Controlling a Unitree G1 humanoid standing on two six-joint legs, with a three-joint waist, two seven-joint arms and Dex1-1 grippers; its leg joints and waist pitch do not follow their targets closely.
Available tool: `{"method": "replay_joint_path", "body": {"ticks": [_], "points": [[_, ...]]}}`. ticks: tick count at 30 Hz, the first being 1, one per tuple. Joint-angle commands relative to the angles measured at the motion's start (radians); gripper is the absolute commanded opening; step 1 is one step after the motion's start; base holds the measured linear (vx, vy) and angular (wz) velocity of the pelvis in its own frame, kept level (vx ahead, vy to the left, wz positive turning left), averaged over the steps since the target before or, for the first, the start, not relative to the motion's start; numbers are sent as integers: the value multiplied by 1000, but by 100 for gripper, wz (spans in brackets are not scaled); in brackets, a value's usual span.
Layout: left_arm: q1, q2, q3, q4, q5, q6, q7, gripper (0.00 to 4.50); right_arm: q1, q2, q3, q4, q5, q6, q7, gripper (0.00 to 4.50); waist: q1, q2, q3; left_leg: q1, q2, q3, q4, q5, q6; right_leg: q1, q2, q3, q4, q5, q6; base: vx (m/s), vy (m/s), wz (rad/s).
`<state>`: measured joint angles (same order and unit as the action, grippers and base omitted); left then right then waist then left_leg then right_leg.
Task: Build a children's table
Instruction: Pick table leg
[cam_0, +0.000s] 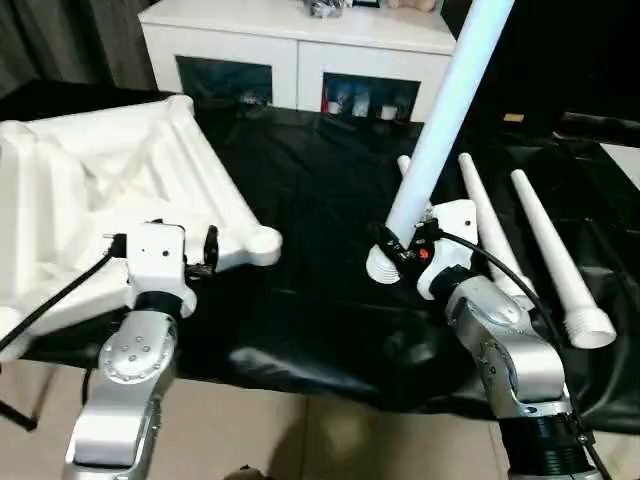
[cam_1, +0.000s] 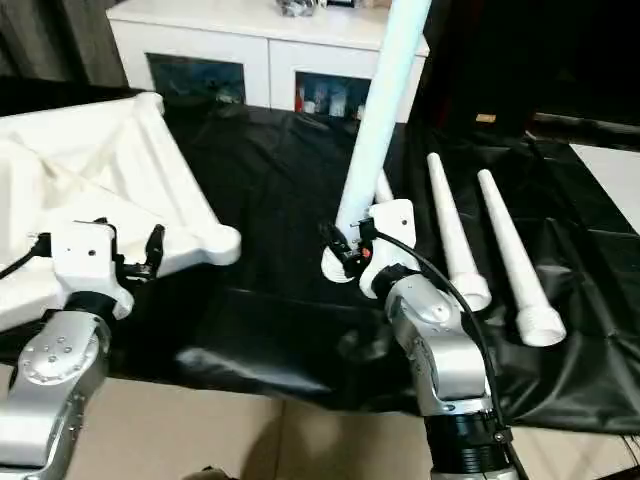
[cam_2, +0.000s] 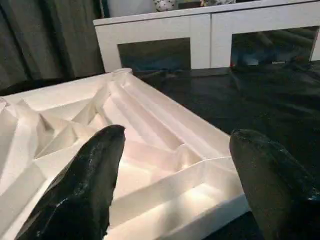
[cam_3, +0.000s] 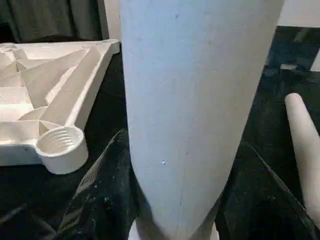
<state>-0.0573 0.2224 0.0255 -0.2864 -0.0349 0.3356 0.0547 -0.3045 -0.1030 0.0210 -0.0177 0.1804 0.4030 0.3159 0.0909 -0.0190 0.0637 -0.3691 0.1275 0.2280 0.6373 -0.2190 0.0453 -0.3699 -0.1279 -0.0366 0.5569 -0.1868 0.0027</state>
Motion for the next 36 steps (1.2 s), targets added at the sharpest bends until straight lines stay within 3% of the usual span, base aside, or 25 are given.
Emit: {"method": "replay_joint_path", "body": {"ticks": [1,2,4,5,6,7,8,9,11,12,14,15,16,17,18,19,20,21,23,26,28,29,30,33,36], "points": [[-1,-7,-6,13,12,-7,6,379,6,-8,1,-6,-16,-9,-2,184,-41,40,-58,61,69,-31,-173,-260,41,-31,54,-51,21,-244,-70,-49,168,4],[-3,-7,-7,14,13,-6,5,379,7,-7,3,-4,-19,-10,-3,184,-57,35,-55,50,73,-28,-196,-313,2,-29,65,-78,73,-175,-47,-57,132,6],[-6,-7,-8,19,15,-8,4,379,6,-7,4,-1,-19,-11,-3,184,-63,8,-52,43,83,-22,-202,-413,-50,-18,9,-64,41,-162,-39,-60,102,7],[-6,-7,-8,19,15,-8,4,379,6,-7,4,-1,-19,-11,-3,184,-36,-13,-53,43,63,-23,-102,-462,-83,-21,-134,35,-65,-337,-78,-48,60,15],[-9,-7,-6,22,16,-10,2,379,6,-6,4,1,-18,-12,-5,184,-11,-22,-58,-4,88,-127,78,-302,-39,26,-321,162,-139,-519,-132,-48,60,15],[-11,-7,-5,25,17,-12,1,379,5,-6,4,3,-18,-14,-7,184,-25,-21,-60,-66,75,-179,118,-198,-48,71,-329,158,-116,-554,-145,17,162,-24],[-11,-7,-5,25,17,-12,1,379,5,-6,4,3,-18,-14,-7,184,-34,0,-51,-59,82,-215,106,-127,-112,55,-282,73,-118,-636,-163,13,288,-49],[-16,-9,-4,29,20,-13,-3,379,9,-6,5,0,-17,-15,-11,184,-42,31,-48,-48,55,-194,-41,-195,-92,37,-97,-22,-56,-625,-167,13,288,-49],[-19,-10,-4,31,21,-13,-5,379,11,-5,5,-1,-16,-15,-13,184,-97,70,-69,43,45,-176,-104,-259,-20,-56,64,-68,110,-283,-98,-29,222,3],[-22,-11,-4,32,22,-13,-7,379,13,-5,7,-3,-16,-15,-15,184,-111,69,-72,51,57,-197,-109,-110,88,-63,72,-70,154,-126,-66,-33,193,11],[-26,-10,-8,35,27,-14,-12,379,16,-3,9,-4,-17,-17,-18,184,-103,41,-66,50,78,-178,-98,14,257,-73,46,-58,129,-75,-57,-61,132,-2],[-27,-9,-10,37,29,-14,-13,379,16,-3,9,-3,-17,-17,-19,184,-85,-5,-76,2,56,-151,-57,-56,243,-30,-60,16,28,-59,-86,-61,98,-4],[-28,-9,-12,37,30,-14,-14,379,17,-3,9,-3,-18,-18,-19,184,-42,-2,-66,-14,46,-130,9,-169,154,-13,-175,99,-35,-166,-147,-77,107,2],[-31,-17,-13,40,27,-26,-17,379,18,-3,10,-3,-18,-19,-22,184,-34,-17,-73,-45,75,-184,92,-180,-5,39,-263,139,-76,-371,-221,-81,152,-13],[-33,-15,-18,39,34,-27,-18,379,18,-3,10,-4,-18,-18,-23,184,-37,10,-55,-46,74,-203,62,-124,-100,38,-205,61,-72,-493,-242,-81,152,-13],[-35,-13,-23,37,35,-22,-22,379,19,-3,9,-5,-18,-18,-24,184,-47,45,-51,-41,68,-197,-62,-225,-132,15,-30,-26,-8,-511,-188,-68,172,-33],[-39,-5,-33,34,61,-7,-12,379,18,-3,8,-5,-18,-19,-25,184,-56,66,-57,-1,95,-201,-88,-376,-166,-21,29,-30,15,-423,-144,-69,150,6],[-43,-7,-37,36,64,4,-9,379,19,-4,6,-6,-18,-19,-26,184,-75,83,-65,12,124,-225,-119,-490,-293,-21,41,-18,62,-120,-110,-69,150,6],[-50,-11,-39,42,70,12,-2,379,20,-3,3,-5,-20,-20,-27,184,-73,88,-54,11,153,-237,-153,-597,-361,-20,46,-22,74,-18,-66,-82,103,15],[-50,-22,-38,52,74,-22,9,379,29,-3,0,-4,-22,-25,-30,184,-61,84,-52,24,225,-247,-207,-668,-239,-32,49,-28,145,-133,-27,-68,-1,19],[-54,-26,-35,52,76,-3,11,379,30,-5,0,-3,-21,-26,-32,184,-58,65,-66,29,175,-209,-174,-540,-111,-18,27,-6,99,-135,-60,-59,-107,20],[-60,-27,-34,54,73,10,5,379,27,-9,-1,0,-24,-24,-37,184,-54,31,-74,8,95,-159,-119,-445,-72,0,-11,26,16,-135,-125,-64,-153,5],[-63,-27,-34,54,67,25,-1,379,24,-10,-2,2,-25,-22,-40,184,-18,-1,-66,-24,29,-106,-31,-262,-62,9,-86,54,-61,-435,-103,-64,-153,5],[-65,-31,-22,58,32,30,-27,379,18,-14,-10,4,-25,-16,-43,184,21,-2,-67,-54,60,-121,-46,-5,-64,19,-91,61,-58,-694,35,-48,-132,-14],[-57,-44,-7,43,-5,30,-45,379,17,-26,-8,1,-44,-16,-54,184,10,20,-66,-36,85,-118,-106,-181,-137,7,-19,10,-36,-542,-16,-15,-26,-8]]}}
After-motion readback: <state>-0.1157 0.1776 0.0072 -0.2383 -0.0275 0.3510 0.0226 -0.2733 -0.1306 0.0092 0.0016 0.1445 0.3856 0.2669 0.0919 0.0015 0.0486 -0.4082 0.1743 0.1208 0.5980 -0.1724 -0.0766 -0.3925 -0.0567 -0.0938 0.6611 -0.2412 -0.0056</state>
